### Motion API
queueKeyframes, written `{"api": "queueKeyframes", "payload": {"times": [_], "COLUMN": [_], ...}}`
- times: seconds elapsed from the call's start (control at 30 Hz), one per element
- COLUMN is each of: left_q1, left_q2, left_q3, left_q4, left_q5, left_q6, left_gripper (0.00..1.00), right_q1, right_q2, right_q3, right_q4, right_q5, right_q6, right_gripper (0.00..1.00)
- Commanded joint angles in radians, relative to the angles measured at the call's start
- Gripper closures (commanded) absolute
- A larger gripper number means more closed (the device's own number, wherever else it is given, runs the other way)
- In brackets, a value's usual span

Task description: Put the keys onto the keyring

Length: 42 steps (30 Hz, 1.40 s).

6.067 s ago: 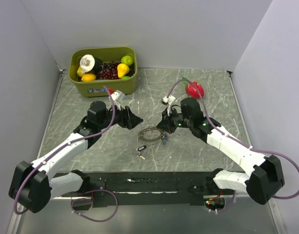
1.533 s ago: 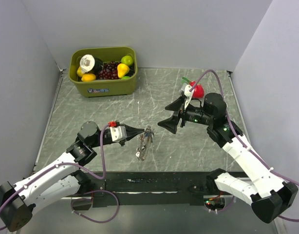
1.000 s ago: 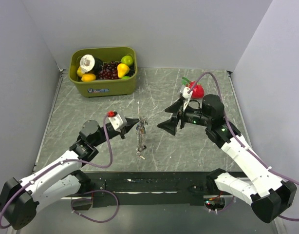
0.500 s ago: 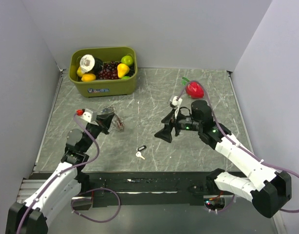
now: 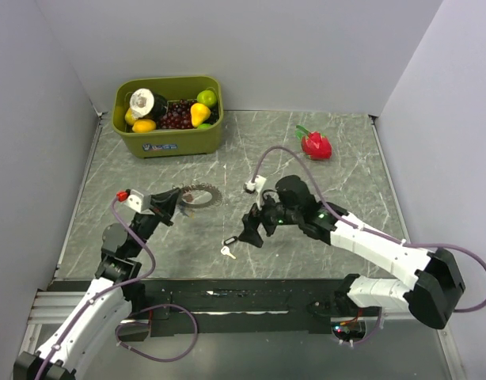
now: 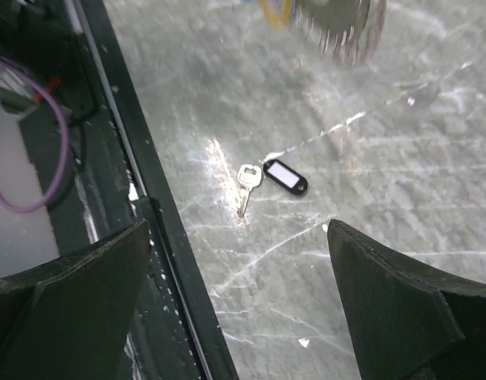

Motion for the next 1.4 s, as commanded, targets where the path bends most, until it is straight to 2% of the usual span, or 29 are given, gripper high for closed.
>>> {"api": "queueKeyframes", "payload": {"times": [0.0,0.1,0.27,0.3,0.33,0.5,0.53,0.63,0.93,1.2,1.37], "left_q1": [0.002,0.002,0.002,0.002,0.002,0.002,0.002,0.002,0.002,0.002,0.002], "left_q2": [-0.086,-0.132,-0.158,-0.155,-0.152,-0.161,-0.166,-0.184,-0.229,-0.215,-0.183], "left_q3": [0.017,0.02,0.06,0.086,0.1,0.175,0.183,0.196,0.207,0.203,0.204], "left_q4": [0.035,0.018,-0.028,-0.045,-0.077,-0.146,-0.154,-0.17,-0.196,-0.167,-0.151], "left_q5": [-0.106,-0.139,-0.104,-0.094,-0.074,-0.034,-0.025,-0.013,-0.01,0.028,0.068], "left_q6": [-0.003,-0.003,0.032,0.04,0.048,0.088,0.098,0.109,0.123,0.112,0.103], "left_gripper": [0.99,0.99,0.99,0.99,0.99,0.99,0.99,0.99,0.99,0.99,0.99], "right_q1": [0.071,0.133,0.182,0.185,0.188,0.199,0.199,0.2,0.185,0.027,-0.034], "right_q2": [0.054,0.131,0.301,0.324,0.372,0.459,0.484,0.545,0.639,0.592,0.538], "right_q3": [0.031,0.059,0.141,0.154,0.167,0.214,0.217,0.249,0.261,0.129,0.077], "right_q4": [-0.013,-0.022,-0.034,-0.039,-0.042,-0.011,0.001,0.001,-0.019,-0.006,-0.013], "right_q5": [0.195,0.304,0.364,0.369,0.366,0.321,0.301,0.298,0.318,0.304,0.309], "right_q6": [0.031,0.089,0.149,0.155,0.161,0.183,0.189,0.203,0.24,0.283,0.247], "right_gripper": [0.06,0.15,0.47,0.51,0.61,0.79,0.86,0.98,1.0,1.0,1.0]}}
